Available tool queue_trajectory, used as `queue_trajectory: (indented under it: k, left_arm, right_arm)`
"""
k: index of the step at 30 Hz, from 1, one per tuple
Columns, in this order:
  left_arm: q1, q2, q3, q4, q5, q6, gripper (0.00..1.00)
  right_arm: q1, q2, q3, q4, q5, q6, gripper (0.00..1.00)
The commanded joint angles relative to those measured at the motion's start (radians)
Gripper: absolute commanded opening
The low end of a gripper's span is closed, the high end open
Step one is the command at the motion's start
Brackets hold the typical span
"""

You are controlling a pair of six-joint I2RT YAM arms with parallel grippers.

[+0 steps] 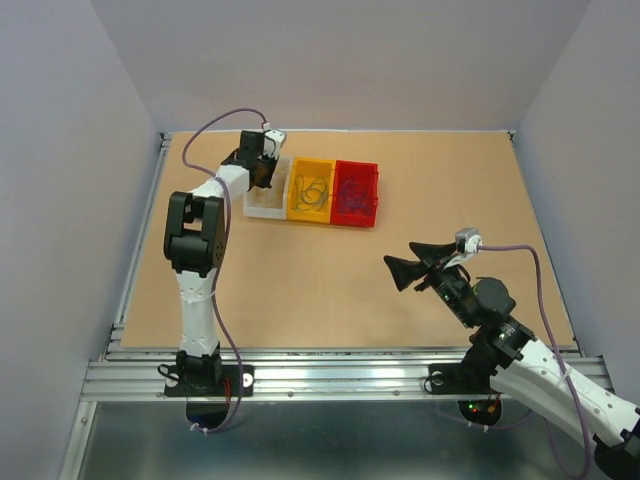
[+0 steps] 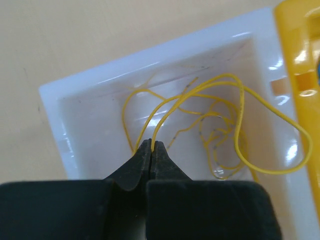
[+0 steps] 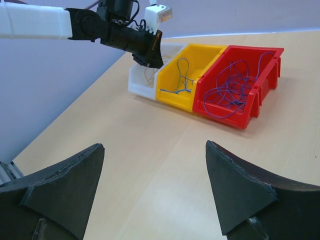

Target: Untangle the cables

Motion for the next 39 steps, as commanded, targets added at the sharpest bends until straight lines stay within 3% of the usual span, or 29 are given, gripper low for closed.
queue_trajectory:
  k: [1, 4, 5, 6, 7, 10, 13, 16, 24, 35, 39]
  left_arm:
    - [0.023, -0.062, -0.033, 0.074, 0.009, -0.026, 0.00]
    - [0.023, -0.063, -0.047, 0.075, 0.030, -0.023, 0.03]
    - [0.023, -0.071, -0.050, 0.080, 0.038, -0.025, 0.10]
    - [0.023, -0.097, -0.069, 0.085, 0.043, -0.023, 0.26]
    - [0.023, -0.115, -0.083, 0.095, 0.046, -0.025, 0.32]
    - [0.024, -0.196, -0.164, 0.169, 0.056, -0.026, 0.43]
    - [0.023, -0.245, -0.212, 0.184, 0.050, -0.031, 0.47]
    - [0.023, -0.340, -0.275, 0.229, 0.063, -0.042, 0.60]
    - [0.023, -0.401, -0.340, 0.296, 0.099, -0.046, 0.60]
    - [0.023, -0.333, -0.310, 0.272, 0.115, -0.017, 0.53]
    - [0.024, -0.426, -0.375, 0.318, 0.122, -0.012, 0.54]
  right_arm:
    - [-0.002, -0.014, 0.007, 0.043, 0.007, -0.017, 0.87]
    - [-0.002, -0.008, 0.009, 0.043, 0.005, -0.016, 0.87]
    - [-0.001, -0.005, 0.011, 0.044, 0.005, -0.014, 0.87]
    - [-0.001, -0.003, 0.009, 0.044, 0.003, -0.013, 0.87]
    - [-0.001, -0.002, 0.011, 0.044, 0.005, -0.013, 0.87]
    - [-0.002, -0.002, 0.011, 0.044, 0.005, -0.013, 0.87]
    - [-0.002, -0.003, 0.011, 0.044, 0.002, -0.011, 0.87]
    - [-0.002, 0.006, 0.012, 0.046, 0.002, -0.010, 0.87]
    - [-0.001, 0.011, 0.014, 0.047, -0.001, -0.008, 0.87]
    - [-0.002, 0.018, 0.012, 0.053, 0.010, -0.010, 0.87]
    - [-0.002, 0.008, 0.001, 0.069, 0.040, -0.020, 0.93]
